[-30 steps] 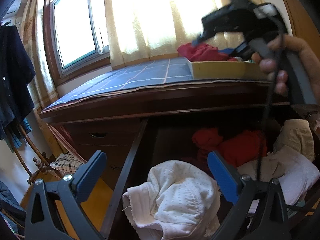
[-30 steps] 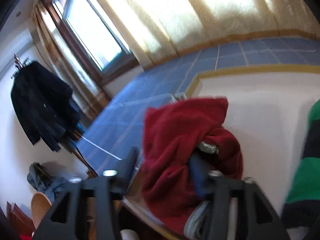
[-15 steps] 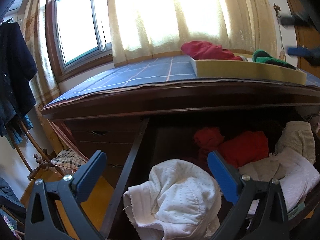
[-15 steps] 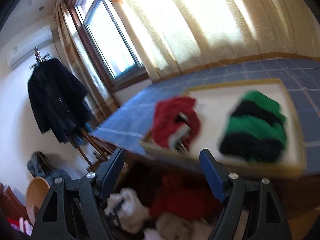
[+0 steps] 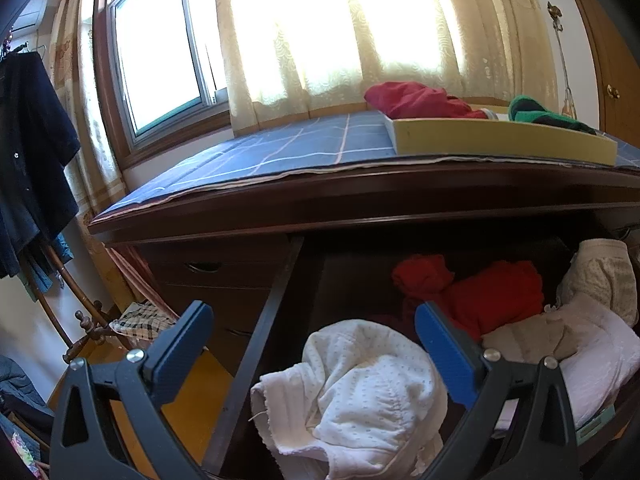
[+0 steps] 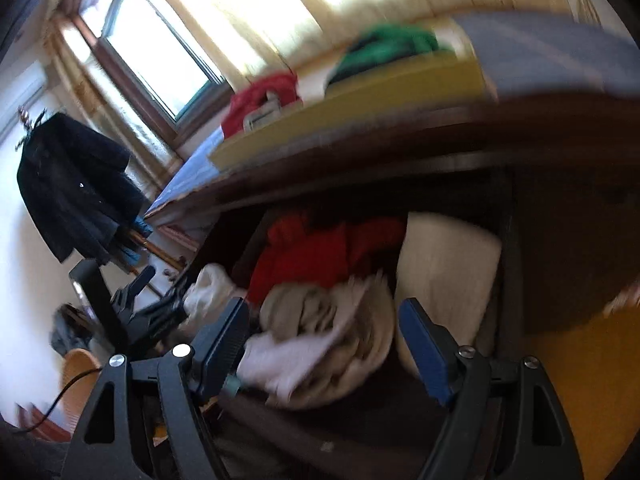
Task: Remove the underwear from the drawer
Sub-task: 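Lower the right tool into the drawer and grasp the beige underwear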
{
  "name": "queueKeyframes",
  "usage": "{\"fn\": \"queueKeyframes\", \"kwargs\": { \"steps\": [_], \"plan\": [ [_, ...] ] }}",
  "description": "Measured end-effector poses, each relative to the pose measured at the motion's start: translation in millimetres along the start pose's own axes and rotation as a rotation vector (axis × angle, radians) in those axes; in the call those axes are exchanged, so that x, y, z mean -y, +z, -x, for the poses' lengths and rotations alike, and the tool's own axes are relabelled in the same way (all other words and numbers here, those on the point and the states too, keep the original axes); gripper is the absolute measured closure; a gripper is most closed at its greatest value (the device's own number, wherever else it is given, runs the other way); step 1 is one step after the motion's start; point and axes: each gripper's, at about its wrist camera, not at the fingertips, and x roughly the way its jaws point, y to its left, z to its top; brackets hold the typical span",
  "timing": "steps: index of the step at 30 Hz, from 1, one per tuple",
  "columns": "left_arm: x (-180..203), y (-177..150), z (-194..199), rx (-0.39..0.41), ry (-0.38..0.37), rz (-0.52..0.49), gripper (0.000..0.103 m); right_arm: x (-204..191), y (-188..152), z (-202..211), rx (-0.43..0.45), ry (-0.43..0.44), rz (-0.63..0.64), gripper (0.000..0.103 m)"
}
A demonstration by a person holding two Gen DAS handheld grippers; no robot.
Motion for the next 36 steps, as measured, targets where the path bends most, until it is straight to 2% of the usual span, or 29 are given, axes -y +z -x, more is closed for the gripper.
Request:
{"fn": "queueKeyframes", "kwargs": {
  "steps": [4,10,20,25,34,35,36],
  "plan": [
    [-0.4,-0.2,0.9,0.002,0.003,-0.001,0.000,2.9,-15.7,-8.2,-0.081,0.049,-0.073,0.024],
    [-0.6,-0.4,1.5,0.008,0.004,-0.007,0.000,7.6,-23.0,-30.9,-0.194,0.050,-0.216,0.024],
    [-0.9,-1.1,1.0,0.011,0.004,-0.006,0.000,-2.4,-20.4,-70.1,-0.299,-0.043,-0.234,0.024],
    [-1.6,-1.7,1.0,0.013,0.003,-0.004,0.000,0.6,-21.4,-88.8,-0.341,-0.046,-0.265,0.024],
    [-2.3,-1.6,1.5,0.012,0.003,-0.004,0.000,0.4,-24.5,-100.9,-0.365,-0.025,-0.262,0.024],
    [-2.2,-1.5,1.6,0.012,0.003,-0.004,0.000,0.4,-24.5,-100.6,-0.356,-0.025,-0.261,0.026],
    [-2.7,-1.9,1.5,0.013,0.003,-0.005,0.000,-0.6,-24.8,-99.9,-0.344,-0.028,-0.253,0.036]
  ]
}}
